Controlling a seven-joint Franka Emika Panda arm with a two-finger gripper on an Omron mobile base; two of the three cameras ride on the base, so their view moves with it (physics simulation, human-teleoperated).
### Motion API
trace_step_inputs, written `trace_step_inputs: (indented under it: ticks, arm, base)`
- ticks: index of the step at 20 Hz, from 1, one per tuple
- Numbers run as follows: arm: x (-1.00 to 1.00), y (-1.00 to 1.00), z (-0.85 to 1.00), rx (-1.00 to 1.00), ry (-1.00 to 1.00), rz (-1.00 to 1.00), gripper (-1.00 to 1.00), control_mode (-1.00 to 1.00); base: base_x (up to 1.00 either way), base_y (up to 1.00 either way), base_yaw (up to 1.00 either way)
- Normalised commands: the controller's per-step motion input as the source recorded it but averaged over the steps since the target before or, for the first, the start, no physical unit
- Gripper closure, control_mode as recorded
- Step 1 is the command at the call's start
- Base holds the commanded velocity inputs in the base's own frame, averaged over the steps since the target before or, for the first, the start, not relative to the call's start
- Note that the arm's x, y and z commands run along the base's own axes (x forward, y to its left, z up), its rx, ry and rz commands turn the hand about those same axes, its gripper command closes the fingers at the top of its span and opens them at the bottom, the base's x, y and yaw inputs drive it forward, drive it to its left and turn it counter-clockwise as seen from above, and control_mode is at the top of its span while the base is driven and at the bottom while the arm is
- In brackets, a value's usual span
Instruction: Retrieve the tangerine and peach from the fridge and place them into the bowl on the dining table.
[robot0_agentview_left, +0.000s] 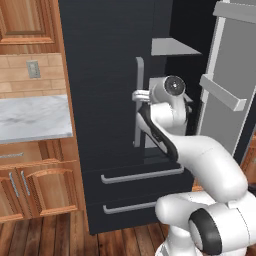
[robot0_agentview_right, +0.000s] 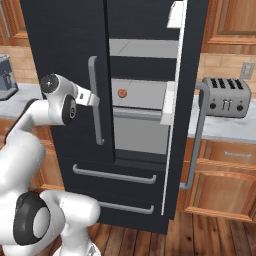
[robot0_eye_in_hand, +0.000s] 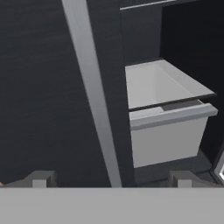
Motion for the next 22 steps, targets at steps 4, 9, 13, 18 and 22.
trace_step_inputs:
  ticks: [4, 9, 13, 18, 22]
  arm:
    - [0.48, 0.0, -0.07, 0.0, -0.05, 0.07, -1.0, -1.0]
    - [0.48, 0.0, -0.15, 0.0, -0.09, 0.09, -1.0, -1.0]
    - [0.54, 0.0, -0.23, 0.0, -0.08, 0.06, -1.0, -1.0]
    - [0.79, 0.0, -0.16, 0.0, -0.01, 0.01, -1.0, -1.0]
    - [0.94, 0.0, -0.06, 0.0, 0.01, 0.0, -1.0, -1.0]
  base:
    - [0.0, 0.0, 0.0]
    - [0.0, 0.0, 0.0]
    - [0.0, 0.0, 0.0]
    - [0.0, 0.0, 0.0]
    - [0.0, 0.0, 0.0]
